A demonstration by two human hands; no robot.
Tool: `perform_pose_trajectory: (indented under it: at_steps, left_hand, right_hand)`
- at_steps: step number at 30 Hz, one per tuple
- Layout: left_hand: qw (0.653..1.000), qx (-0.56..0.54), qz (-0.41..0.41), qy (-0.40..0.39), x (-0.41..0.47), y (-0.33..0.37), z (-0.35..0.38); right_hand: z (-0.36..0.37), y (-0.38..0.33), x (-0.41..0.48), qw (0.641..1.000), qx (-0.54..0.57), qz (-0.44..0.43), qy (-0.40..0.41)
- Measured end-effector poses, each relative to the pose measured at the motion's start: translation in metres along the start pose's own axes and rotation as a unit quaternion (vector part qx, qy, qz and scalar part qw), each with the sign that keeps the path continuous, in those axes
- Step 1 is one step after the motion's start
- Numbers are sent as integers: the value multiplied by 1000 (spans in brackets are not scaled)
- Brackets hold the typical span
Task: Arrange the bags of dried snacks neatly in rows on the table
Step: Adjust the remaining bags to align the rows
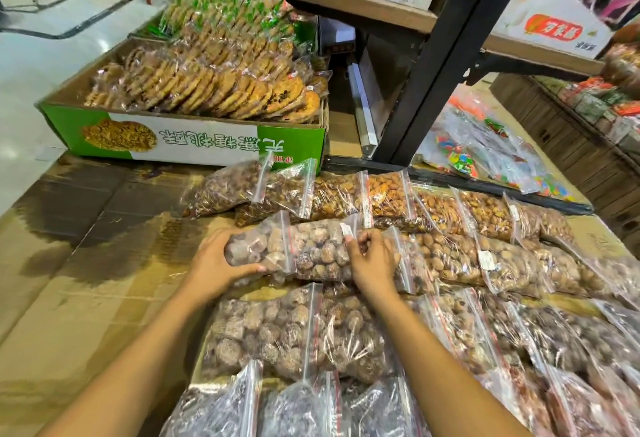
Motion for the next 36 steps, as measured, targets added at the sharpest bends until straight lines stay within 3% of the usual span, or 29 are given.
perform_pose_trajectory:
  at_steps: [5,13,17,21,25,28,30,36]
  left_hand:
    - [997,-69,-19,17,2,7,-1]
    - [996,-38,69,31,5,35,5]
    - [996,-57,8,-66,0,17,29]
    - [993,-19,11,-114,0,6,30]
    - [992,-5,35,-120,0,13,26]
    - [988,10,46,-144,-2,15,26]
    - [982,44,53,-174,-4,14,30]
    - [979,77,5,-188,-4,16,29]
  right_hand:
    - [-1,-1,2,999,-25,-15,23]
    - [-1,1,0,999,-28,-28,28]
    - [-6,-2,-2,998,-41,-29,36]
    - [-6,-3,-3,999,-14,-12,29]
    - [-4,2,-3,996,80,34,-4]
    - [-12,4,-6,961,269,62,-18]
    - [-20,5,-8,945,321,67,11]
    - [-22,-1,-14,981,189,19,-48]
Point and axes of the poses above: each hand's wrist, its own x-axis towards the middle knuckle, its own z-axis out of the palm, y = z × x, the point moved 7 cm from there along x, towards the middle knuckle, and after that the axes turned 15 degrees about -x, right-handed, at the moved point
